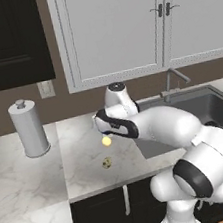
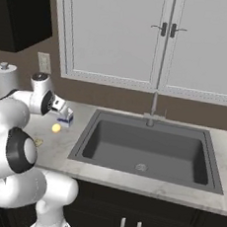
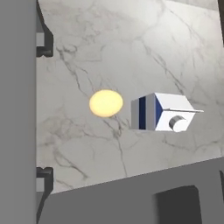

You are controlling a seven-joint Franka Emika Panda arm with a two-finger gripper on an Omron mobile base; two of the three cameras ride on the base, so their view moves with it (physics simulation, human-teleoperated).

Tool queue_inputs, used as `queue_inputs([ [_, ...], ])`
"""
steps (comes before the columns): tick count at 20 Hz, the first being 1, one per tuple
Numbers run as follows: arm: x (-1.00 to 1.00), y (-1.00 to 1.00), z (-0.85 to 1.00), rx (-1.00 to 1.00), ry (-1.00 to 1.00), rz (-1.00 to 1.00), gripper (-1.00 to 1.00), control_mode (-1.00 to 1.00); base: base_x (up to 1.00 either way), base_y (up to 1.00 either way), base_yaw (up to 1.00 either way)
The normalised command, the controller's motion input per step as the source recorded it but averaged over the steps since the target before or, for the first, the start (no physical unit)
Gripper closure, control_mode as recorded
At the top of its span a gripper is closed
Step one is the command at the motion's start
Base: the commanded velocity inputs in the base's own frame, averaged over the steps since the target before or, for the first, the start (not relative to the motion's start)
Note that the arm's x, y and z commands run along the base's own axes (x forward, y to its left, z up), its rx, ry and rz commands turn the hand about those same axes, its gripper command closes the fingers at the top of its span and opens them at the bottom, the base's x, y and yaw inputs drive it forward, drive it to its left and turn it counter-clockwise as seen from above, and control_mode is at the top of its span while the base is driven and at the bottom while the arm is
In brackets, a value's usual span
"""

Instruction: Gather the eggs and milk located in the vicinity of the sink area and place them right next to the bowl.

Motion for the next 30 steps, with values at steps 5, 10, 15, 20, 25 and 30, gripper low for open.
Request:
queue_inputs([
  [5,0.30,-0.05,-0.13,0.00,0.01,0.00,-1.00,-1.00,0.00,0.00,0.00],
  [10,0.06,0.28,-0.27,0.00,0.04,0.00,-1.00,-1.00,0.00,0.00,0.00],
  [15,0.03,0.20,-0.25,0.00,0.05,0.00,-1.00,-1.00,0.00,0.00,0.00],
  [20,0.23,0.00,-0.24,0.00,0.00,0.00,-1.00,-1.00,0.00,0.00,0.00],
  [25,0.18,0.00,-0.12,0.00,0.00,0.00,-1.00,-1.00,0.00,0.00,0.00],
  [30,0.03,0.00,-0.03,0.00,0.00,0.00,-1.00,-1.00,0.00,0.00,0.00],
])
